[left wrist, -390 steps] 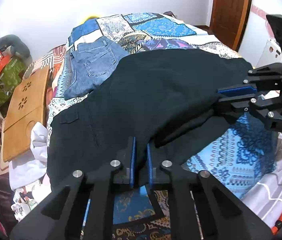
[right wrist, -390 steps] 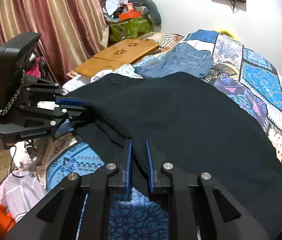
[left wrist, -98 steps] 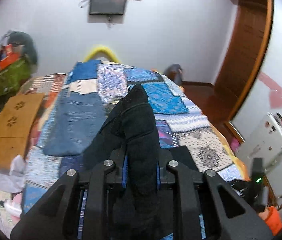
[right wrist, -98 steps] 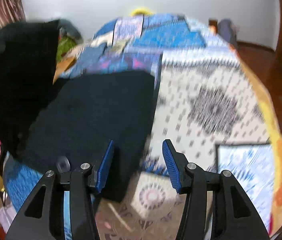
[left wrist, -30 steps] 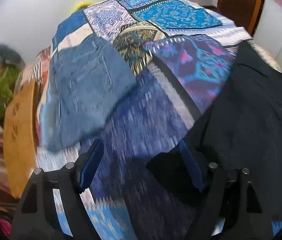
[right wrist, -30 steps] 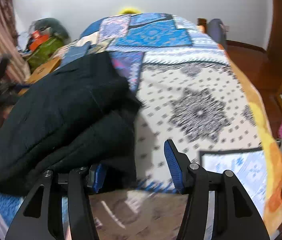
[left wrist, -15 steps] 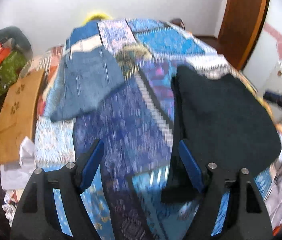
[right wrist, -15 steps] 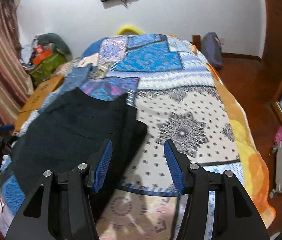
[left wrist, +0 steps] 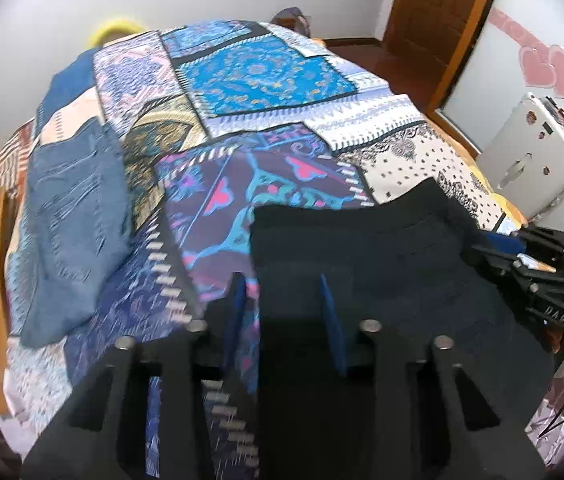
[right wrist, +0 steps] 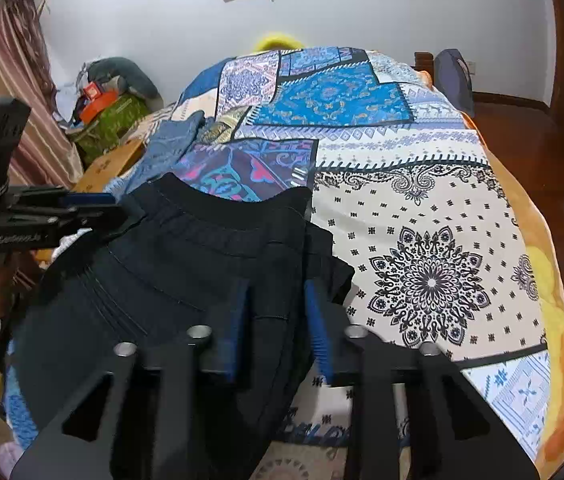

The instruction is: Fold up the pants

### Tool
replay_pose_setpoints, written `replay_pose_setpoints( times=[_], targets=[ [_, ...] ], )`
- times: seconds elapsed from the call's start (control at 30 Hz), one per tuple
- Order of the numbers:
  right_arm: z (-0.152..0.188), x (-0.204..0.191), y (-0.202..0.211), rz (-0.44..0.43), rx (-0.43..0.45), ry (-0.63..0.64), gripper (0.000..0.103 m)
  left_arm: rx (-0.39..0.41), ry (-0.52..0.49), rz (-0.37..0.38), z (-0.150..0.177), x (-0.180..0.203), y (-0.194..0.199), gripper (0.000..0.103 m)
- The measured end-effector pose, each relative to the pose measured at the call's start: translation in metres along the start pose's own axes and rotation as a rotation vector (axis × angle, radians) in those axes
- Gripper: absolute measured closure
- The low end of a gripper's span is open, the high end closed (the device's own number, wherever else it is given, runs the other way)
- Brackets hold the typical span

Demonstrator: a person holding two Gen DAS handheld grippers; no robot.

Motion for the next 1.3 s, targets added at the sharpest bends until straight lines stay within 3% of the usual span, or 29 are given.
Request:
replay_pose_setpoints(
  times=[0.07,0.2,0.37,0.5,0.7,0.8,0.9,0.97,1.13,1.3],
  targets=[
    [0.001,0.0,0.0,0.03,0.019,0.033,0.089,0.026,-0.016,-0.043,-0.004,0.0,-0.002,0.076],
    [0.004,0.003,-0.011,0.059,-0.021,0.047,0.089,0.018,-0.027,-0.075,-0.005,-0.006,-0.013,0.075],
    [-0.007,0.001,0.015,0.073,-0.024,0.044,0.084,0.057,-0.018,-0.14,-0.012,-0.017,0.018,0.075],
    [-0.009,-0.015,0.041,-0.022,0.009,0.016,0.084,0.114,-0.008,-0.046,-0.008,-0.008,0.055,0.075],
    [0.015,-0.054,0.028,-0.095,-0.057,0.06,0.084,0.092,-0.076,0.024,0.027,0.036,0.059,0.075],
    [0.034,-0.061,0.015,-0.086,-0.097,0.053,0.081,0.029,-0.102,-0.025,0.051,0.045,0.037,0.075],
    [0.043,-0.063,0.026,-0.064,-0.094,0.081,0.081,0.043,-0.123,-0.041,0.069,0.046,0.042,0.075],
    [0.049,-0.06,0.035,-0.047,-0.093,0.096,0.081,0.055,-0.133,-0.063,0.078,0.042,0.053,0.074],
    [0.067,-0.046,0.055,-0.017,-0.09,0.076,0.08,0.046,-0.084,-0.083,0.116,0.013,0.072,0.052],
    [0.075,-0.031,0.064,0.048,-0.083,0.039,0.073,0.053,-0.011,-0.152,0.135,-0.018,0.088,0.051]
  ],
)
Point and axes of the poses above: each gripper's, at about its wrist camera, not at the fingertips, and y roughly against the way its jaws point, x to its right, z to its underside, the point moved 7 cm from there along -y, roughly the way its jaws point, and after that the axes turned 2 degrees about y, right-handed, at the moved point
